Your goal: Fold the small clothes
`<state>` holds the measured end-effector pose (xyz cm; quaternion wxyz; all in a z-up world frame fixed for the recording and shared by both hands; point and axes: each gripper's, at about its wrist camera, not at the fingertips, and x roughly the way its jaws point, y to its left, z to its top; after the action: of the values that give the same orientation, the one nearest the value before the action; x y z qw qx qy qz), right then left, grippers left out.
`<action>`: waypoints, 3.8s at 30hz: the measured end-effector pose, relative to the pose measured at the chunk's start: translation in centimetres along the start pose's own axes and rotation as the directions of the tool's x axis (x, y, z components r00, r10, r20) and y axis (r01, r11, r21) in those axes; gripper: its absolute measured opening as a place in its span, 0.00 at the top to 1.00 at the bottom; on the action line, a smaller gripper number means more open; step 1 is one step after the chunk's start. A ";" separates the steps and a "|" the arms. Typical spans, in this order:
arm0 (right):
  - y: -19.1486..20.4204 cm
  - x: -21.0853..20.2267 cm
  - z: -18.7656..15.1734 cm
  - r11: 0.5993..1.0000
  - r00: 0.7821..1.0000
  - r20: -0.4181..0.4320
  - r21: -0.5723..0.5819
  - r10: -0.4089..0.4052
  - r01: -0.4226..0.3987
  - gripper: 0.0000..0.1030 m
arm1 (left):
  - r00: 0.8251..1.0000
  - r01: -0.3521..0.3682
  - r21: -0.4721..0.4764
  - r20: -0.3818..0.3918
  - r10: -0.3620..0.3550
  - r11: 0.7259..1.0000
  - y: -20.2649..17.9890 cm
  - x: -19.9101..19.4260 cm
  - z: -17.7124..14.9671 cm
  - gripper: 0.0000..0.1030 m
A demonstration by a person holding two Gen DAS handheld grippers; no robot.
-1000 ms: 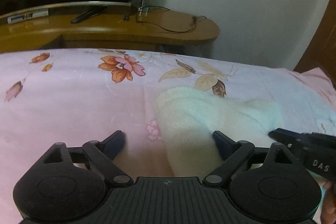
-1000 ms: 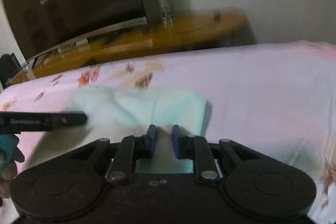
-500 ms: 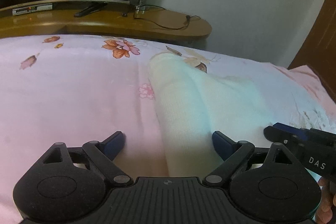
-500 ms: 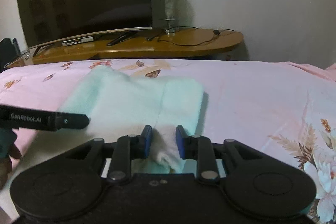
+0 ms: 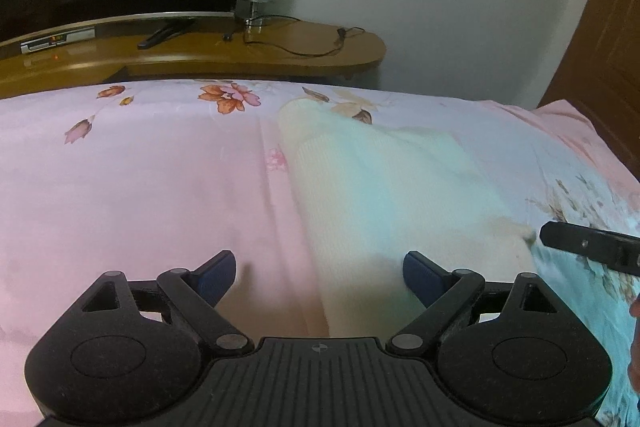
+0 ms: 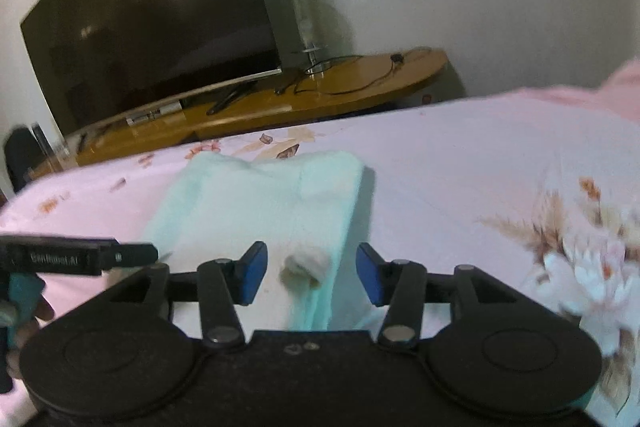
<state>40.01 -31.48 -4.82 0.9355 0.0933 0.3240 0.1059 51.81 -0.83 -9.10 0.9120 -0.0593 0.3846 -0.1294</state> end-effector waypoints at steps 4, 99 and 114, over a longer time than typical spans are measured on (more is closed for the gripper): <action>-0.6 -0.9 -0.5 1.000 1.000 0.004 0.028 -0.006 0.006 0.53 | 1.000 0.015 -0.036 -0.012 -0.015 0.999 0.5 -0.3 -1.4 0.12; 25.6 13.2 -4.3 0.818 0.741 -0.371 0.105 0.560 -0.566 0.44 | 0.997 0.003 -0.527 0.070 0.040 0.850 29.3 -19.8 -12.2 0.39; 25.4 12.6 -2.1 0.800 0.828 -0.160 -0.214 0.538 -0.561 0.76 | 0.993 -0.014 -0.519 0.092 0.072 0.854 30.0 -14.5 -8.9 0.33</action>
<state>44.85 -3.57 -7.68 0.8527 0.0586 0.3092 0.4170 41.45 31.97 -11.57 0.8846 -0.3007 0.3566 0.0025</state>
